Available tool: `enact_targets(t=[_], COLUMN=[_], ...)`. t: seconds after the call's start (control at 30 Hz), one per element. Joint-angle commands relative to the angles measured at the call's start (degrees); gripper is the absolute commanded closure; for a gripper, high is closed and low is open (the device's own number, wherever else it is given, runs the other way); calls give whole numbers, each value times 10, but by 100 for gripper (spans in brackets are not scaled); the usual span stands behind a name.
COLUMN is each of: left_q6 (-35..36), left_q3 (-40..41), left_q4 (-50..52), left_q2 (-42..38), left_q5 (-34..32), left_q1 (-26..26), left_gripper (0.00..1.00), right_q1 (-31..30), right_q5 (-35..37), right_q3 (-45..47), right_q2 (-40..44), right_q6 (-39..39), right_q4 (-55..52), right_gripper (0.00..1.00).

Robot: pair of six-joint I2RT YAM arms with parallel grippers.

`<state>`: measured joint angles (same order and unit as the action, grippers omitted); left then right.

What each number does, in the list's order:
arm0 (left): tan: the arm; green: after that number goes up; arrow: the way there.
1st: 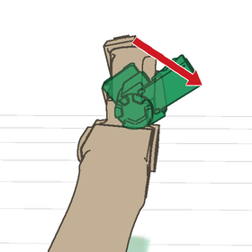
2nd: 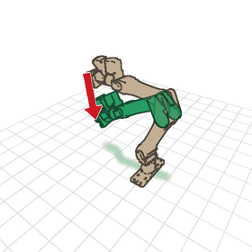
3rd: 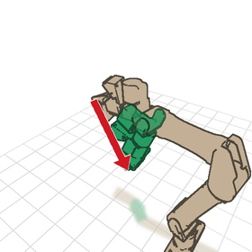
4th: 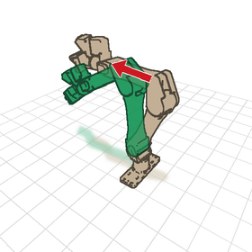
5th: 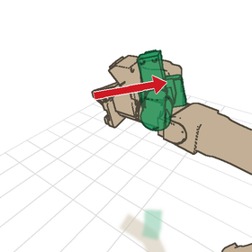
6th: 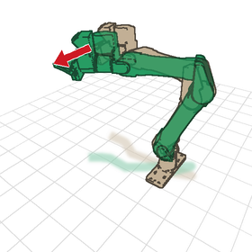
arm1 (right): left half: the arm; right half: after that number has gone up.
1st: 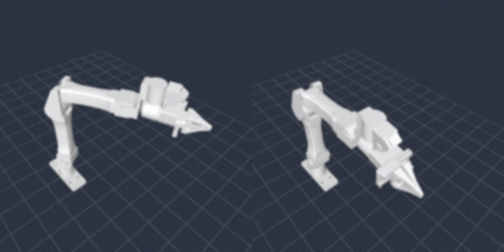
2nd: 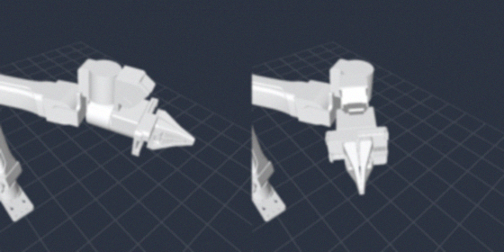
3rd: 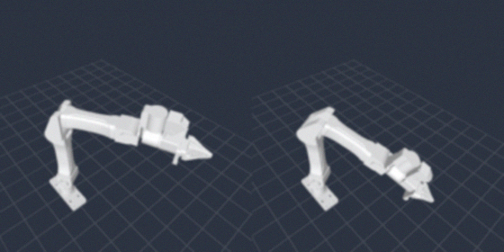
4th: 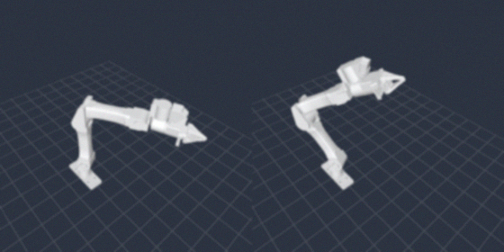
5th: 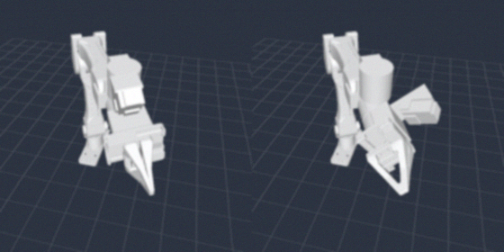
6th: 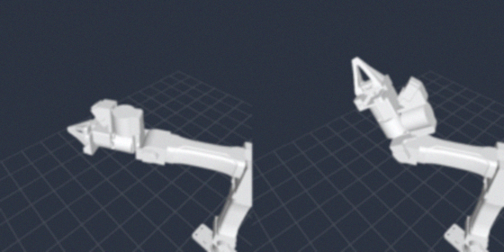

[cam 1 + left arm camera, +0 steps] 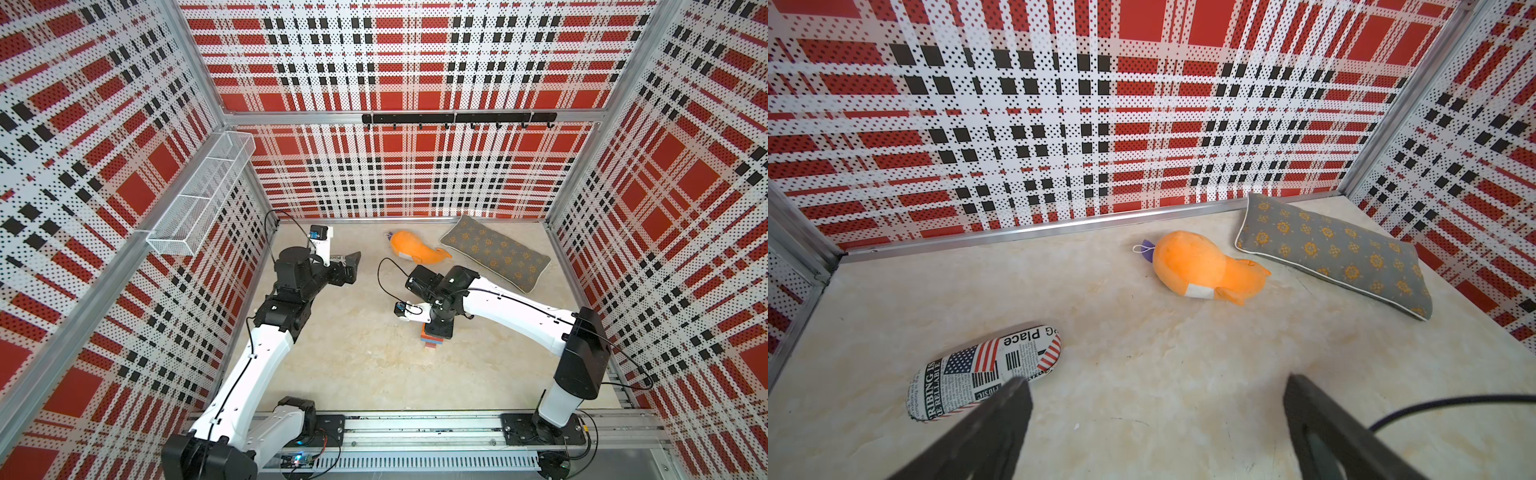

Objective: Assemble an ice cream with lego
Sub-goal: Assemble the lego brick with the lego brick.

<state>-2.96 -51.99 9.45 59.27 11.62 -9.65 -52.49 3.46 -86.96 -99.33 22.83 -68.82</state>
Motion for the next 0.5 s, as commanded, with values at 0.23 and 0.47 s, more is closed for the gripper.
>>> enact_targets(t=[0.23, 0.47], left_q6=[4, 3], left_q3=[5, 5], left_q4=[-6, -6], left_q2=[3, 7], left_q5=[7, 8], left_q1=[6, 6], left_gripper=[2, 2], right_q1=[-5, -5], right_q5=[-19, -29], right_q3=[41, 50], right_q2=[-14, -25], right_q6=[-2, 4], right_q4=[26, 26], right_gripper=[80, 80])
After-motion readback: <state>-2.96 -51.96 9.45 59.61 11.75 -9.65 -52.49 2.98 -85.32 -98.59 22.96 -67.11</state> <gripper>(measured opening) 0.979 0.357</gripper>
